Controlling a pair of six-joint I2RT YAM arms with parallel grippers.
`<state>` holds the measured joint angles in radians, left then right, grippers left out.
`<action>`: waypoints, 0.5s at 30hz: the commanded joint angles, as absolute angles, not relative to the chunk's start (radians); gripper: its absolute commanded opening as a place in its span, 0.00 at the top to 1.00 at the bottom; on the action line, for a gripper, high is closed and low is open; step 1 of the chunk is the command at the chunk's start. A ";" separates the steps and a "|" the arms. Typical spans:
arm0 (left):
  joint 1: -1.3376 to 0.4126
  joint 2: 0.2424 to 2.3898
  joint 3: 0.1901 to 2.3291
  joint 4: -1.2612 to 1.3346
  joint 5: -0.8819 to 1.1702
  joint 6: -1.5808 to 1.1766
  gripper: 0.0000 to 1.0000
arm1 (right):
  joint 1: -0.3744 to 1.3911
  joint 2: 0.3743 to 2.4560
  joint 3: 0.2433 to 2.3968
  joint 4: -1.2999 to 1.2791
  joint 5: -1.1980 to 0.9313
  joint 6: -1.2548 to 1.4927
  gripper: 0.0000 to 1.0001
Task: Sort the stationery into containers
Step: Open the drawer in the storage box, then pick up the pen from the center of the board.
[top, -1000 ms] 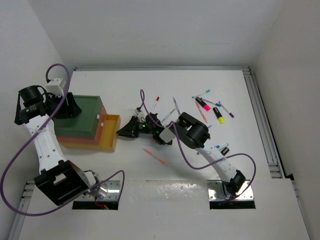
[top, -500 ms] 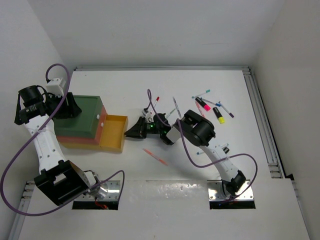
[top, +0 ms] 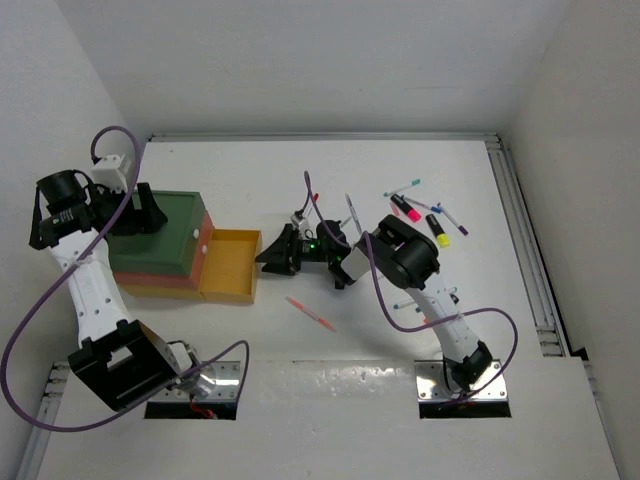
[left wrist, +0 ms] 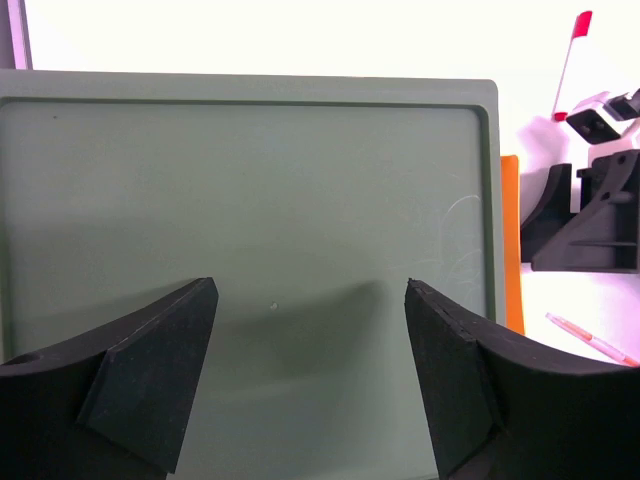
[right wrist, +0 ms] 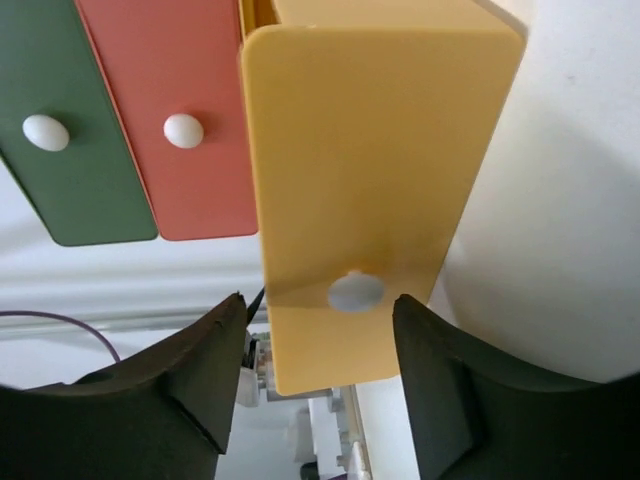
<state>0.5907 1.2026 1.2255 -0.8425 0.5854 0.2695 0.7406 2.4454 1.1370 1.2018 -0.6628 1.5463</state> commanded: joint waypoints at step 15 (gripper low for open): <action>0.545 1.296 1.581 -0.856 0.539 0.160 0.16 | 0.600 2.011 1.045 0.612 -0.854 1.002 0.48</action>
